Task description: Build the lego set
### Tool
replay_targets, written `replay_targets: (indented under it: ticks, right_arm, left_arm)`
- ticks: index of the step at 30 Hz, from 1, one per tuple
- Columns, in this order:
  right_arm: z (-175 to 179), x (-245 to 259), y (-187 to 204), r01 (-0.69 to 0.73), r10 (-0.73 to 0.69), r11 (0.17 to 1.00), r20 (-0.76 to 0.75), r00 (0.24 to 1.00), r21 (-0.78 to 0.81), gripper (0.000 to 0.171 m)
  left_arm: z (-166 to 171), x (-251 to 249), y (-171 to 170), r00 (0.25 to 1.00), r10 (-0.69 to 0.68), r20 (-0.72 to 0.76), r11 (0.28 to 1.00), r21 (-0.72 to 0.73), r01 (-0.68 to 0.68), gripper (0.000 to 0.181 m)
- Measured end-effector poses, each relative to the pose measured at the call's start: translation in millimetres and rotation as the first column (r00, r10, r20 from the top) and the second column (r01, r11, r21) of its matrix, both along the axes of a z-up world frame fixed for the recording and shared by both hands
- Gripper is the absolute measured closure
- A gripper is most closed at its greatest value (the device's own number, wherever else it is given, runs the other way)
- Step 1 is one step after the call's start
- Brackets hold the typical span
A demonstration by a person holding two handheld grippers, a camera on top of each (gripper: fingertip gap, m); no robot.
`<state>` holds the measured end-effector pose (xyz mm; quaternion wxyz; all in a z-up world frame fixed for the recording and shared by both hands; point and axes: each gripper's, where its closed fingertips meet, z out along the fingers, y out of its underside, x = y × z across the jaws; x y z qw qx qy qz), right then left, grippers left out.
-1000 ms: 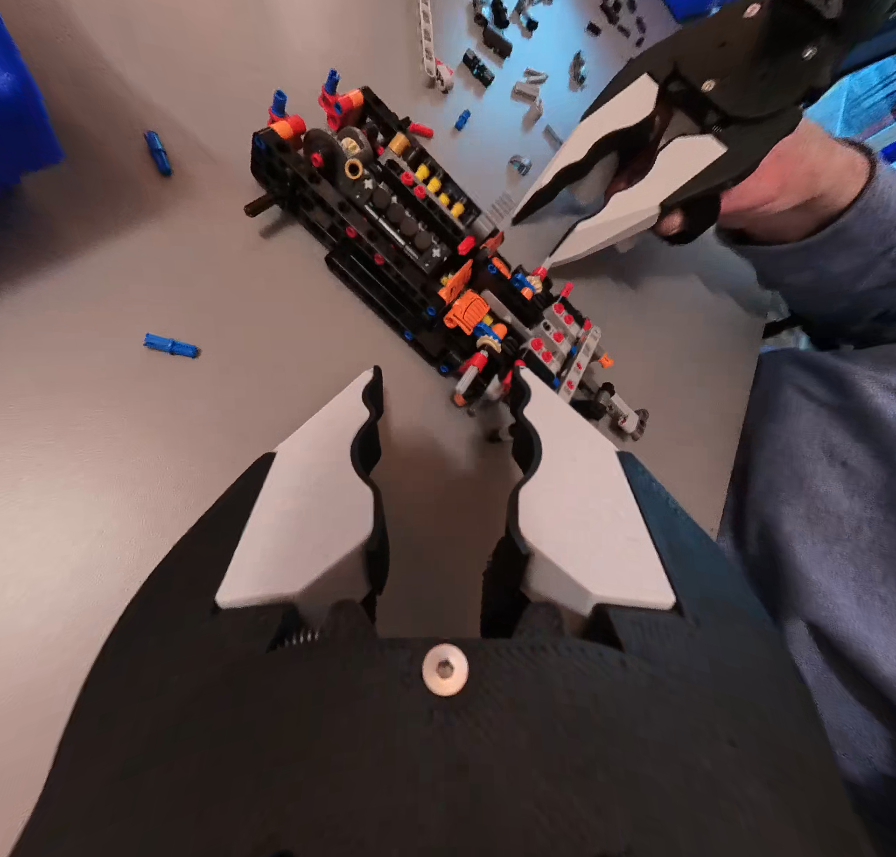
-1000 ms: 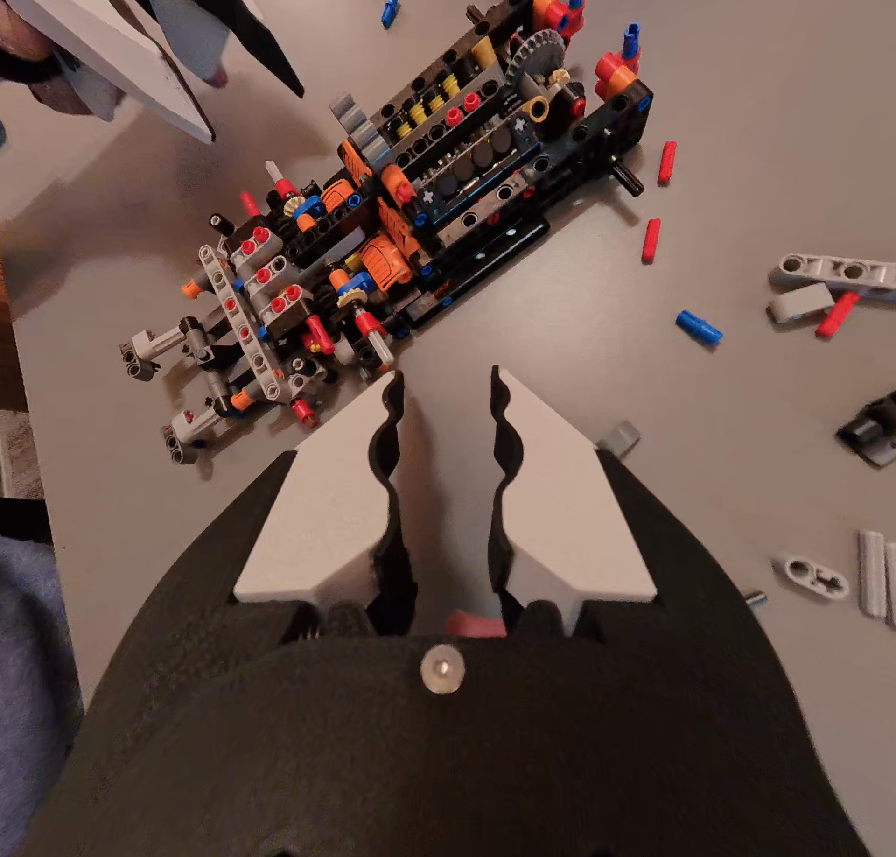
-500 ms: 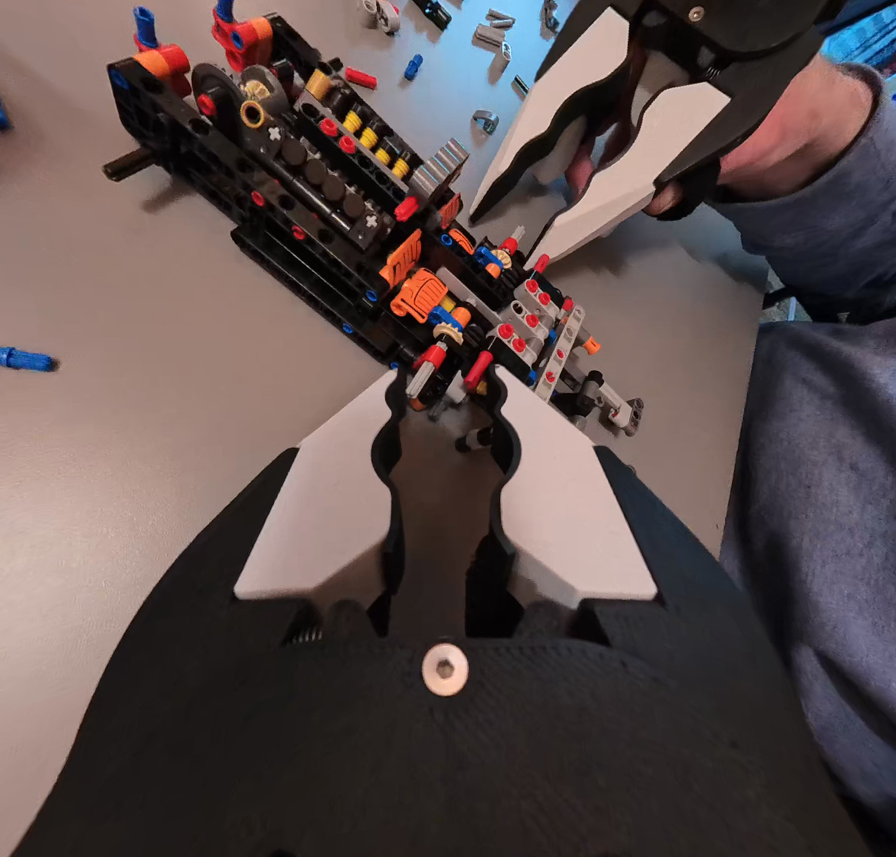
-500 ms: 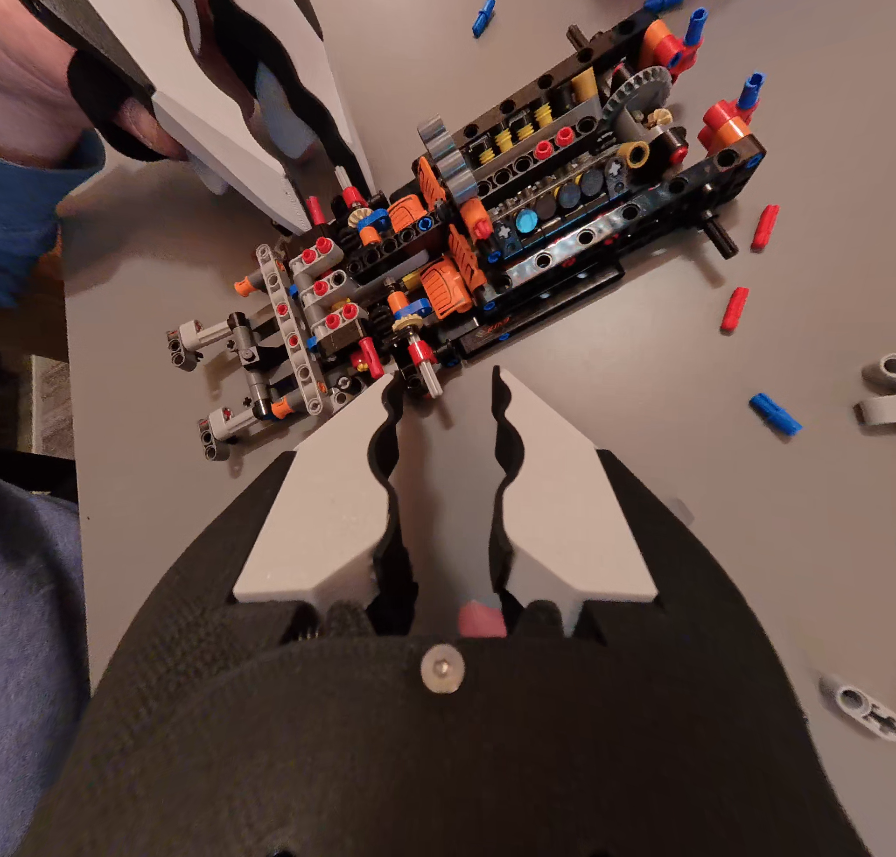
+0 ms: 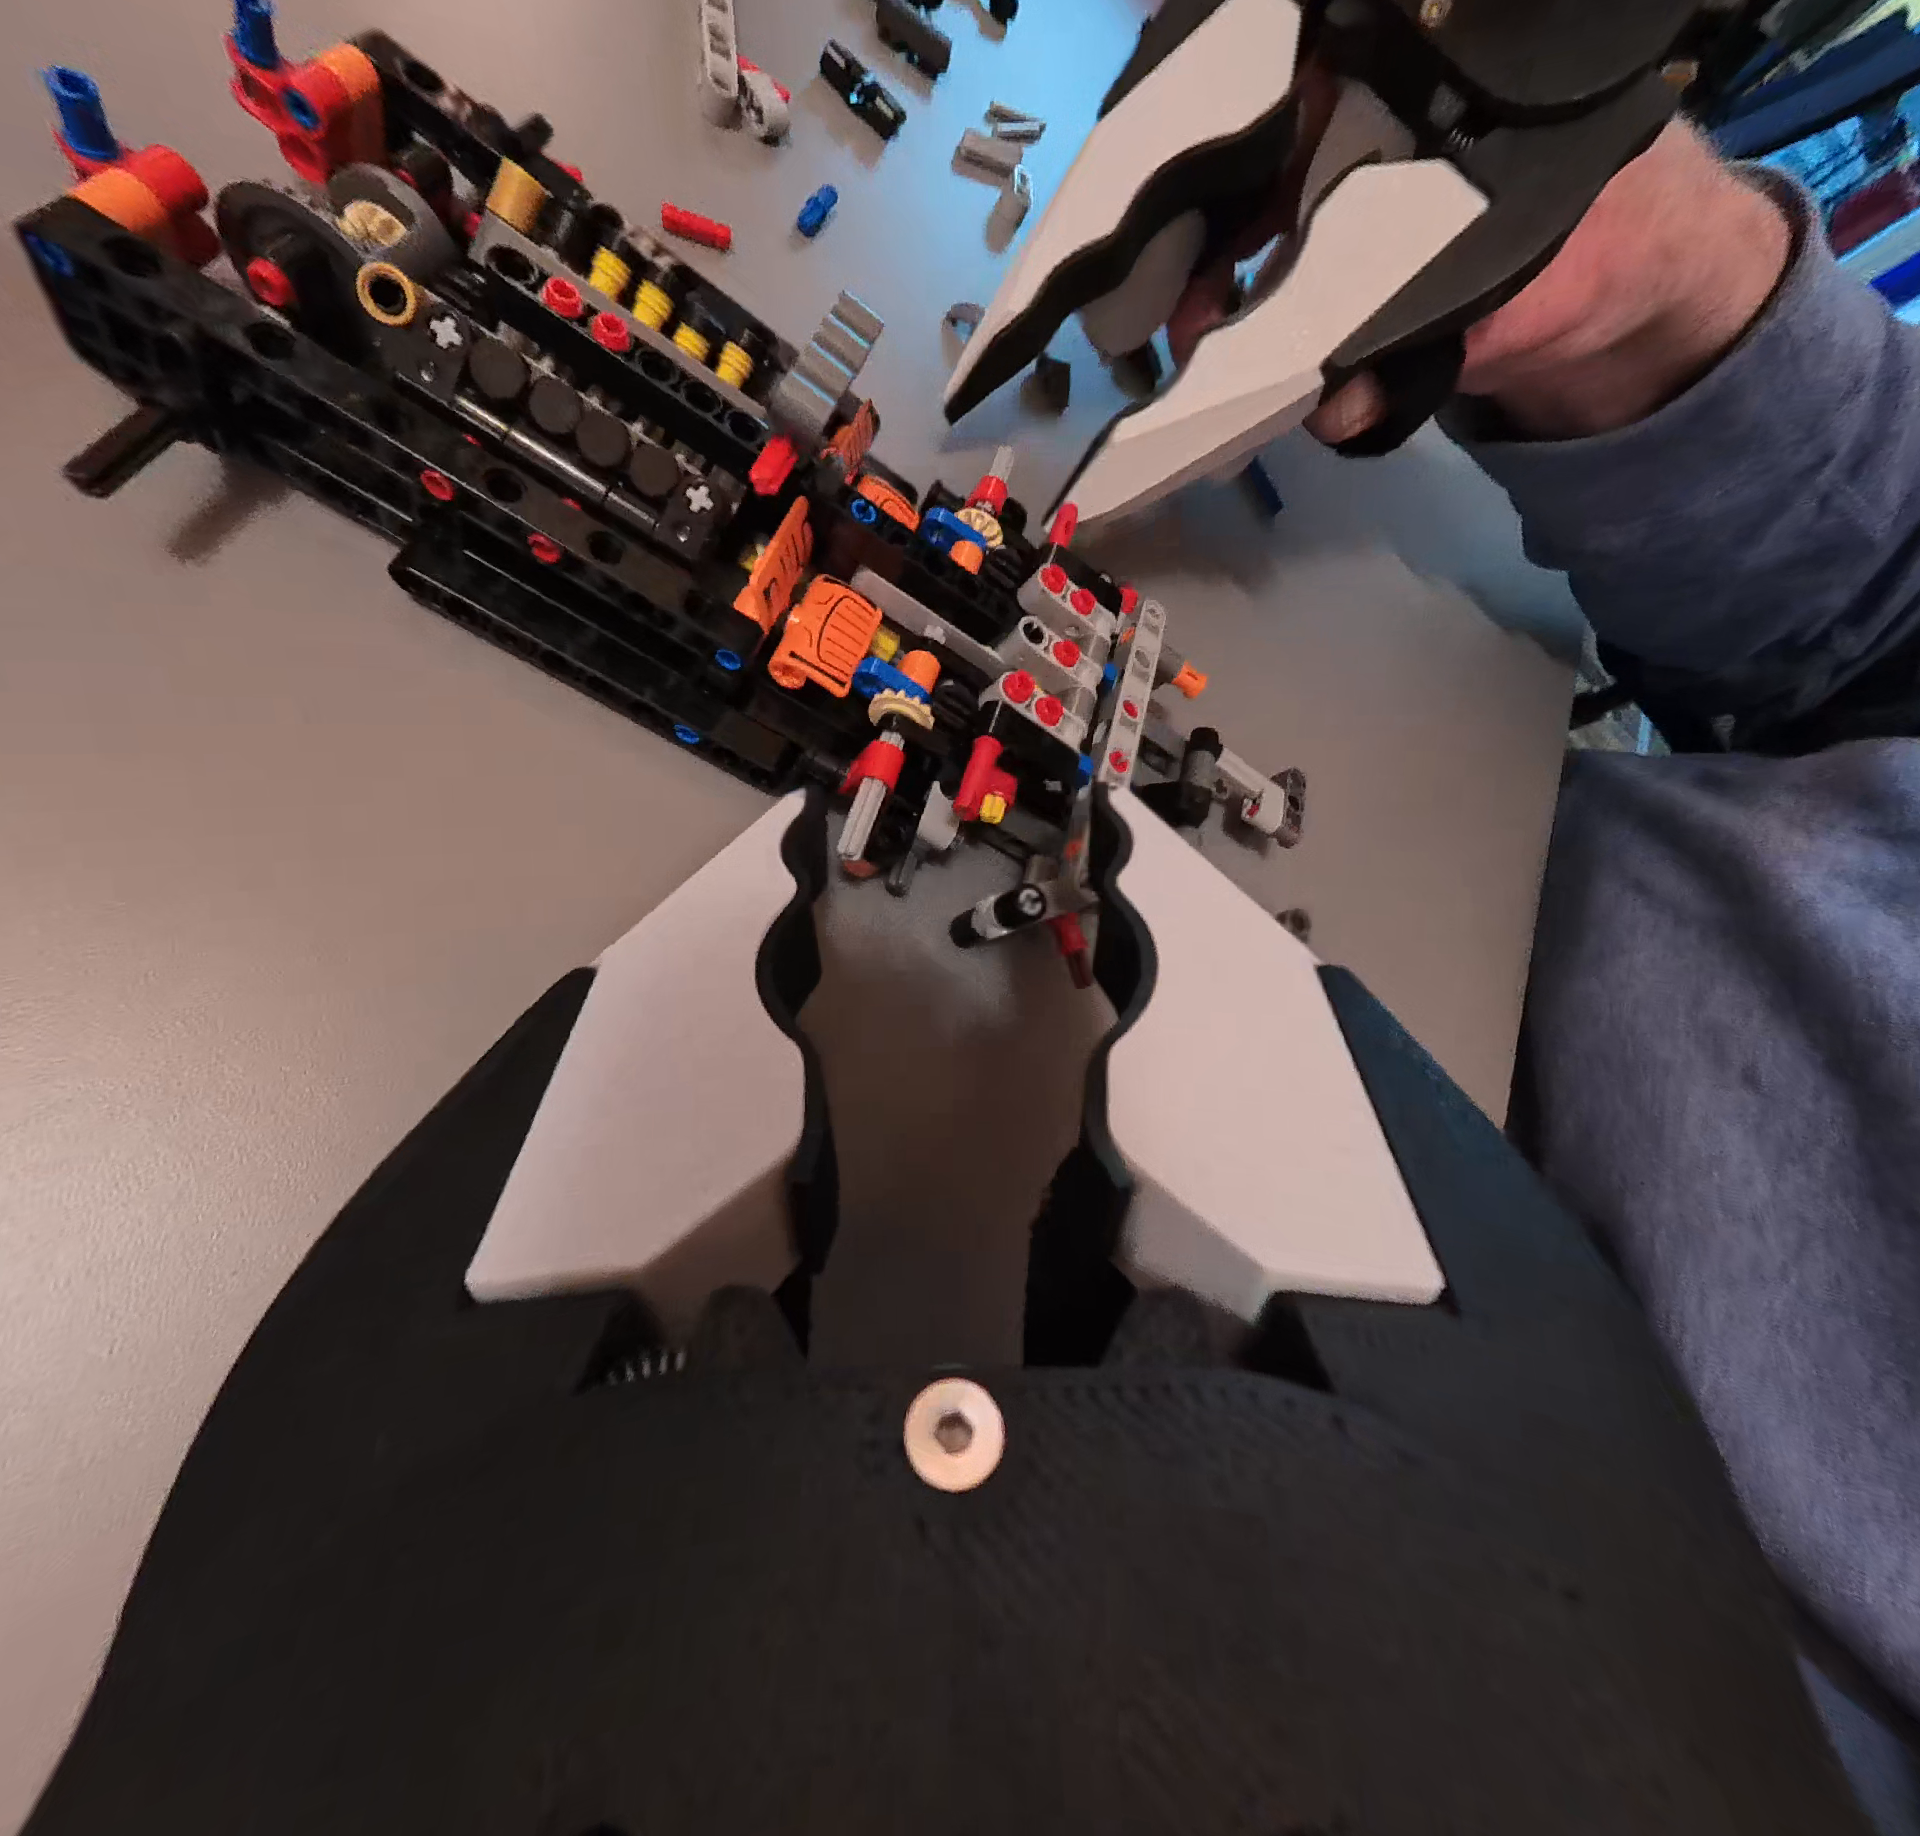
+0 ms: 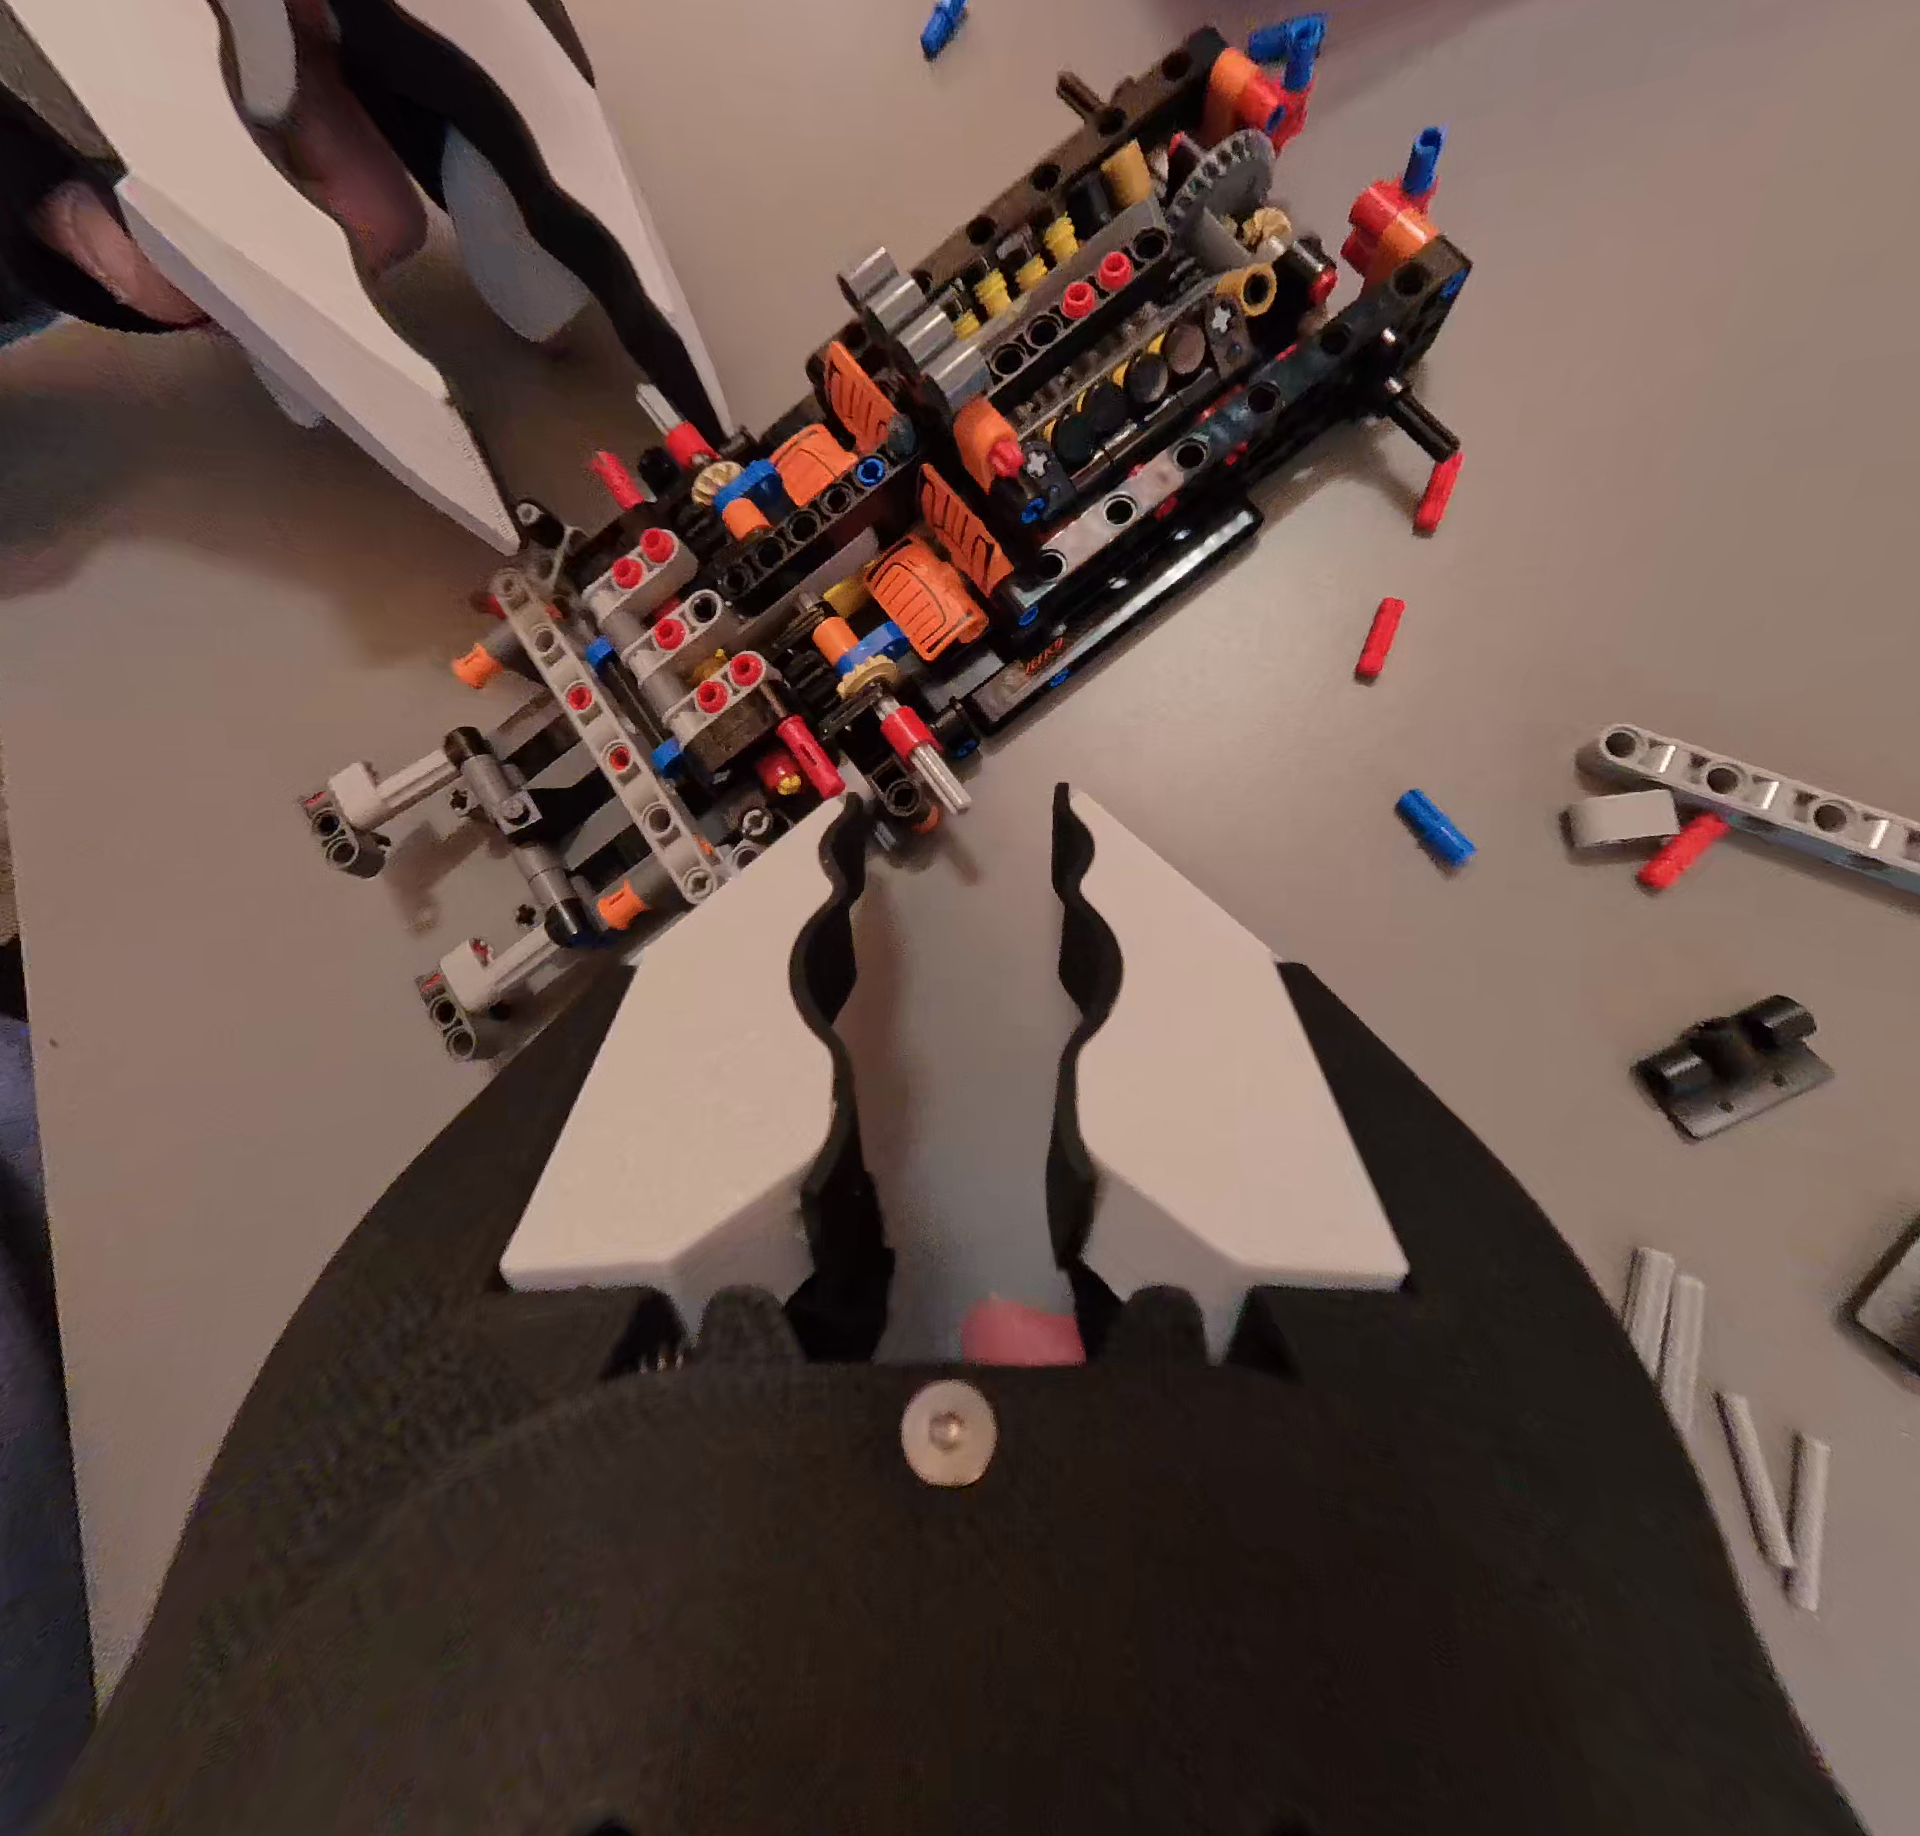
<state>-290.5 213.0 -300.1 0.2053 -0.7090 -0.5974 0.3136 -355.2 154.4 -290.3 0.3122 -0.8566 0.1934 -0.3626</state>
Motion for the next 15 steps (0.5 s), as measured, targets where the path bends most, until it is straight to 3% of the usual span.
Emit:
replay_targets:
  ticks: [1, 6, 15]
  right_arm:
    - [4, 1, -1, -0.001, 0.001, 1.000, -0.013, 1.000, 0.012, 0.135]
    - [19, 10, -6, 0.001, 0.002, 0.995, -0.032, 0.999, 0.096, 0.122]
    - [42, 35, -31, 0.012, 0.002, 0.991, -0.107, 0.994, 0.133, 0.119]
  left_arm:
    - [3, -1, 0, 1.000, 0.011, 0.014, 1.000, 0.011, -0.011, 0.132]
    - [20, -17, -7, 0.997, 0.073, -0.023, 0.994, 0.089, -0.070, 0.125]
    - [30, -45, -14, 0.972, 0.218, -0.087, 0.960, 0.200, -0.197, 0.117]
